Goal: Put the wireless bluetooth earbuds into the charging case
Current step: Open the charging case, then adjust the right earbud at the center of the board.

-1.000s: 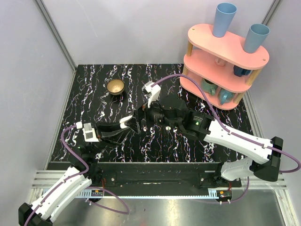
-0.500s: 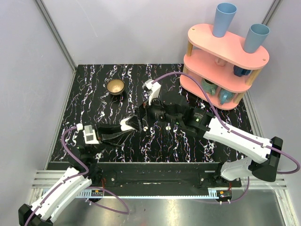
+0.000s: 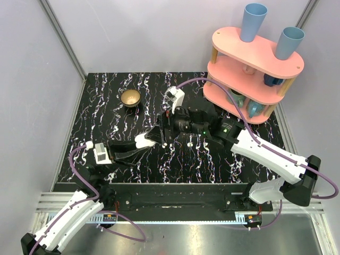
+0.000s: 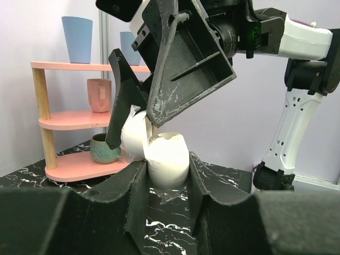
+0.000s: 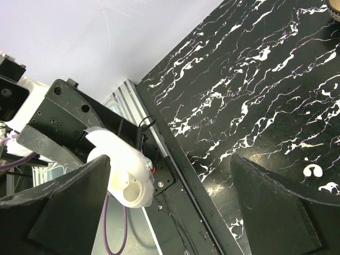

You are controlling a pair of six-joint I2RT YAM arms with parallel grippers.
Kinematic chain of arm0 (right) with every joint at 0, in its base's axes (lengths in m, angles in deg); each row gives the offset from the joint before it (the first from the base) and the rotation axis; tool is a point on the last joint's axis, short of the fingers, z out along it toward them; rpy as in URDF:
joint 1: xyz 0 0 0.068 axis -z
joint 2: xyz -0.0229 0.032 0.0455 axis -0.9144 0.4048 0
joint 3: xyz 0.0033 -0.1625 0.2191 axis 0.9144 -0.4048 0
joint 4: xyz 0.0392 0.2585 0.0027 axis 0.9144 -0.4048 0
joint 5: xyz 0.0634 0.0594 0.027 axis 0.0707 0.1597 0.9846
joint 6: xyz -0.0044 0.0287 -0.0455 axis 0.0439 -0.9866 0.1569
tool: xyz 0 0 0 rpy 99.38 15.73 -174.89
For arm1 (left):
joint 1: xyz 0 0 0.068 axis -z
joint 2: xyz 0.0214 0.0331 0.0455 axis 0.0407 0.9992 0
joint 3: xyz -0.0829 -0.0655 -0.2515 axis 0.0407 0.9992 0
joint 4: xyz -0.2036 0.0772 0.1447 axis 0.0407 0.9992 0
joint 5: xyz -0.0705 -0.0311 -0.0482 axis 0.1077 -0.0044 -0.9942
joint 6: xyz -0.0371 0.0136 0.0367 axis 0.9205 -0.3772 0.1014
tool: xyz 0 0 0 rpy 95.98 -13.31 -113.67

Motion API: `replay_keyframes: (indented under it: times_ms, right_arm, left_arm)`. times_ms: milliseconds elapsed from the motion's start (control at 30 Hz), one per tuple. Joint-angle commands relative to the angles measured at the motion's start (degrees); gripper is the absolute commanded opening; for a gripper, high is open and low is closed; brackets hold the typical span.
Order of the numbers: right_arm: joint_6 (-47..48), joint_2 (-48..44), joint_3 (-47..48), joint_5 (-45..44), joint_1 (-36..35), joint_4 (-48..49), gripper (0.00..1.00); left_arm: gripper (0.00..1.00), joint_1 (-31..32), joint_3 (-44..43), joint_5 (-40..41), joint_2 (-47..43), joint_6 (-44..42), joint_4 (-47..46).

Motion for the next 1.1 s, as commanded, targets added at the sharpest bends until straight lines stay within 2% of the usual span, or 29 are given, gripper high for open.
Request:
replay_keyframes:
  times_ms: [0,433,533,800,933,1033,1067]
  right_arm:
    - [-2.01,-2.68,0.12,-1.39,2.81,5.62,1.00]
    - [-2.72,-3.38,-2.16,-1.21,3.25,7.63,1.00]
    - [-2.02,-5.75,-3.65,-3.93,3.25,9.04,1.00]
    - [-1.83,-11.90,-6.81,-19.48,5.00,5.27,1.00]
    - [-3.24,-12.70,-8.23,-19.94,10.79,0.35,1.00]
    - [-2.19,-12.52,-12.09,-16.44,17.03,-0.89,1.00]
    - [-2.19,-12.17,-13.23,-15.55,20.35,-0.89,0.95]
  left_arm:
    - [0.00,0.28,-1.93,-3.19,-2.08,-1.74,1.70]
    - [0.00,0.28,-2.11,-1.26,-2.34,-2.70,3.81]
    - [0.00,0.28,-1.76,-0.29,-2.69,-2.97,4.43]
    - [0.00,0.28,-0.97,2.44,-5.07,-5.43,8.02]
    - [0.00,0.19,-0.96,3.75,-6.21,-5.69,9.52]
    - [0.00,0.19,-1.14,4.11,-6.74,-5.26,9.79]
    - [0.00,0.19,-1.31,4.28,-6.91,-4.99,9.79]
